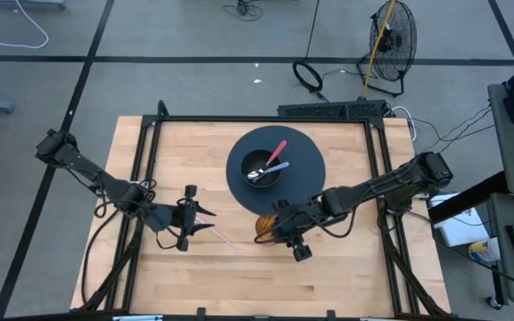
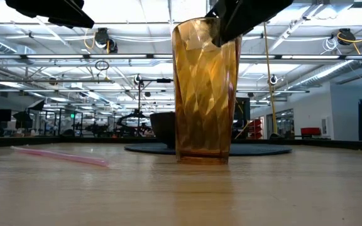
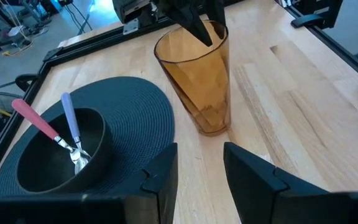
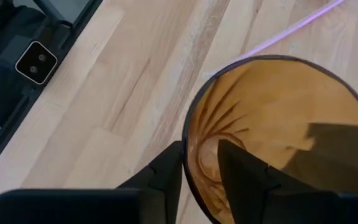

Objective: Pick & Place Utensil
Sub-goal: Put the cup on the mat to the right of the bowl

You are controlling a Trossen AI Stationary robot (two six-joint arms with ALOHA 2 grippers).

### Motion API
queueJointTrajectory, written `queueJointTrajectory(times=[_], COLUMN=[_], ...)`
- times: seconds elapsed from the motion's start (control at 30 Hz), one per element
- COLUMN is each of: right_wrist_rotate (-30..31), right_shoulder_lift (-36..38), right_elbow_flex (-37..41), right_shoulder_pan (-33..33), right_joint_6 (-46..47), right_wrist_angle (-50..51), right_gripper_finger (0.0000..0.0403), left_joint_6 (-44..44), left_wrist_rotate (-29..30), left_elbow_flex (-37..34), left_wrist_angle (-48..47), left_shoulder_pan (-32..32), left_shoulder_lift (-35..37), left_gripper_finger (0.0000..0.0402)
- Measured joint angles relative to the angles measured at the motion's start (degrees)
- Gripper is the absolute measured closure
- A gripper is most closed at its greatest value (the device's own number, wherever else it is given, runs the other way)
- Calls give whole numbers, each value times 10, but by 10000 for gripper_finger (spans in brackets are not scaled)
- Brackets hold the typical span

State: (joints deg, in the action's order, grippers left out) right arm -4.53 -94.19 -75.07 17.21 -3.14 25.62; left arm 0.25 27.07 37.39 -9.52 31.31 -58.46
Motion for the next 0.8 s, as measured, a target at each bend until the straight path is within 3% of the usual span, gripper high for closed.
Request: queueJointTrajectory(times=[0.37,0.8], right_wrist_rotate=[3,2], right_shoulder_lift=[0,3], right_elbow_flex=[0,0], right_shoulder_pan=[0,0], right_joint_6=[-39,-47], right_wrist_angle=[0,12], right_gripper_finger=[390,396], left_joint_6=[0,-1], left_wrist_rotate=[0,0], left_elbow_flex=[0,0], left_wrist_angle=[0,0], left_shoulder_pan=[0,0], left_shoulder_lift=[0,0], left_gripper_finger=[266,266])
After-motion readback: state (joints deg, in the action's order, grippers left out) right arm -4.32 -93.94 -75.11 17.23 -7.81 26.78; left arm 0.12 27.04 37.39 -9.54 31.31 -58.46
